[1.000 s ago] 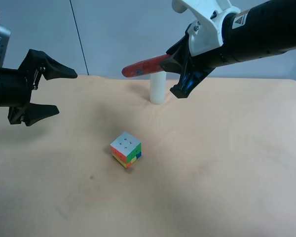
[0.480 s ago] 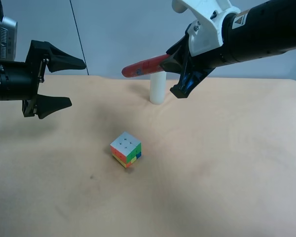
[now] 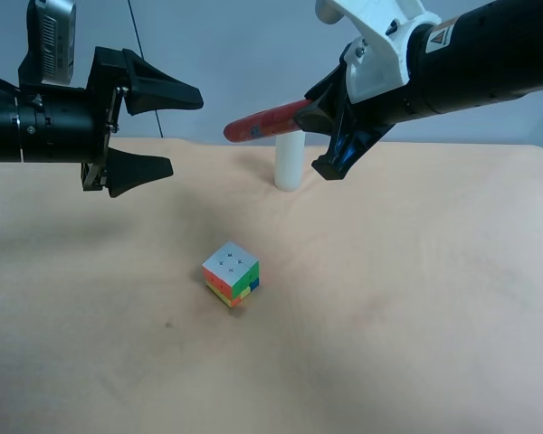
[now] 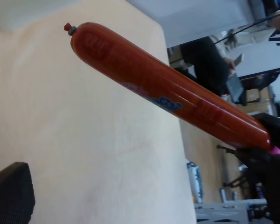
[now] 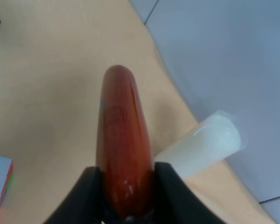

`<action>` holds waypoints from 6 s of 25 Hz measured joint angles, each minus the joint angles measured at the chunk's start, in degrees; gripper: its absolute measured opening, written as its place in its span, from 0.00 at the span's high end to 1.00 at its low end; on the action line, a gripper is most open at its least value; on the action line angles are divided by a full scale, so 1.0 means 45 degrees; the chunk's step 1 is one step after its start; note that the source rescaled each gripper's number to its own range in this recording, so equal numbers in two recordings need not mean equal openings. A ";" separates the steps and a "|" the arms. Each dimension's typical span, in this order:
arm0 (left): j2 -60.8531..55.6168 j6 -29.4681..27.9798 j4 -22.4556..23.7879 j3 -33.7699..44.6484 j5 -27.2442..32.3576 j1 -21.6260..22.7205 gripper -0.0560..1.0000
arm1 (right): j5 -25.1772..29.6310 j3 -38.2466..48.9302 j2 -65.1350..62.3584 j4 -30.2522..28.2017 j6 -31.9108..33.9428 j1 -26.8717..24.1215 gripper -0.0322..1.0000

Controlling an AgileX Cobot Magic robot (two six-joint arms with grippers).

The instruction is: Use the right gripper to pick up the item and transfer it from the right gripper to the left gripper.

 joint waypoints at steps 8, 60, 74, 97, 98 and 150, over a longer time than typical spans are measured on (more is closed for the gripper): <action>0.0611 -0.0081 0.0000 -0.0360 -0.0663 -0.0976 0.00 | -0.0012 0.0000 0.0000 0.0000 0.0000 0.0000 0.96; 0.3653 0.1836 -0.0018 -0.3948 -0.2398 -0.2234 0.00 | -0.0012 0.0000 0.0000 0.0000 0.0000 0.0000 0.96; 0.3653 0.0264 -0.0018 -0.3978 -0.1900 -0.2234 0.00 | -0.0012 0.0000 0.0000 0.0000 0.0000 0.0000 0.96; 0.3653 -0.5906 -0.0018 -0.3978 -0.1856 -0.2234 0.00 | -0.0012 0.0000 0.0000 0.0000 0.0000 0.0000 0.96; 0.3653 -0.5935 -0.0018 -0.3978 -0.1856 -0.2234 0.00 | -0.0012 0.0000 0.0000 0.0000 0.0000 0.0000 0.96; 0.4206 -0.7601 -0.0055 -0.3978 -0.2962 -0.2820 0.00 | -0.0012 0.0000 0.0000 0.0000 0.0000 0.0000 0.96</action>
